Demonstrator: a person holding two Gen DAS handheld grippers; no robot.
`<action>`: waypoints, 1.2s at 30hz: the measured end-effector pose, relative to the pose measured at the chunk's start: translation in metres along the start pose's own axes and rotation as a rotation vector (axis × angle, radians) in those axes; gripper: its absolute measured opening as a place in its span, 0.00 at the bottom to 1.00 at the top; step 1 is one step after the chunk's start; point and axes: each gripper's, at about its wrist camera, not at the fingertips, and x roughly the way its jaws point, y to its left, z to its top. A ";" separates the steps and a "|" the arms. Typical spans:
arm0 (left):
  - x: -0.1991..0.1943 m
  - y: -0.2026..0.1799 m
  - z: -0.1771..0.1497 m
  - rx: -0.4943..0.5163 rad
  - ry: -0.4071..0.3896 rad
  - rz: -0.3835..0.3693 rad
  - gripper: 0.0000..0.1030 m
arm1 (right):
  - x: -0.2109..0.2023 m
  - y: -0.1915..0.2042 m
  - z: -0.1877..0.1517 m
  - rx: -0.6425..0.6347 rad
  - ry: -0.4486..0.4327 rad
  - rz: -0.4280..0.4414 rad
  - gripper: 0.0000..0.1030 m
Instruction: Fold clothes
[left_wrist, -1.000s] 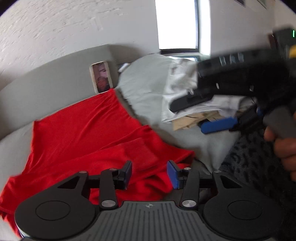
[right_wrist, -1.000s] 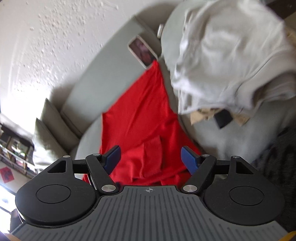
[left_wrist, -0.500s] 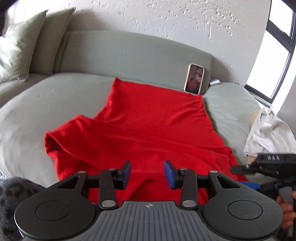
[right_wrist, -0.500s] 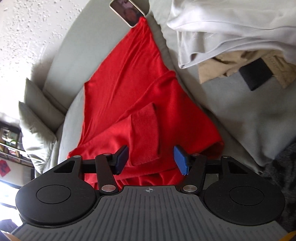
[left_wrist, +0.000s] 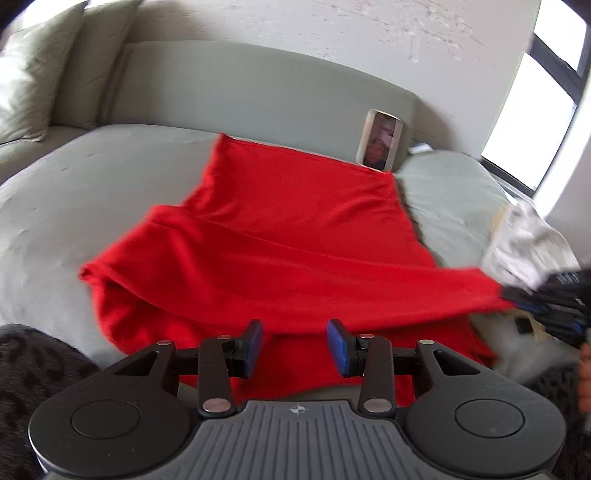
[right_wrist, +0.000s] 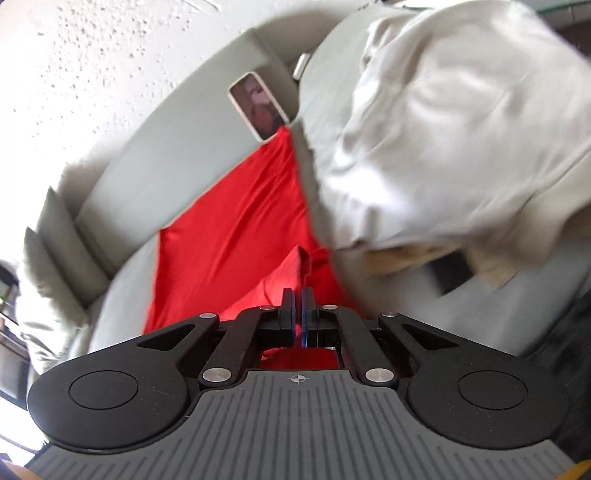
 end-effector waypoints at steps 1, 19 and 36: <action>-0.001 0.005 0.003 -0.011 -0.007 0.040 0.37 | 0.002 -0.002 -0.001 -0.008 0.010 -0.001 0.02; 0.009 0.088 0.012 0.001 0.007 0.331 0.39 | 0.031 -0.027 -0.008 0.072 0.074 0.117 0.03; 0.013 0.062 0.012 0.211 -0.028 0.488 0.08 | 0.033 -0.029 -0.006 0.030 0.075 0.010 0.03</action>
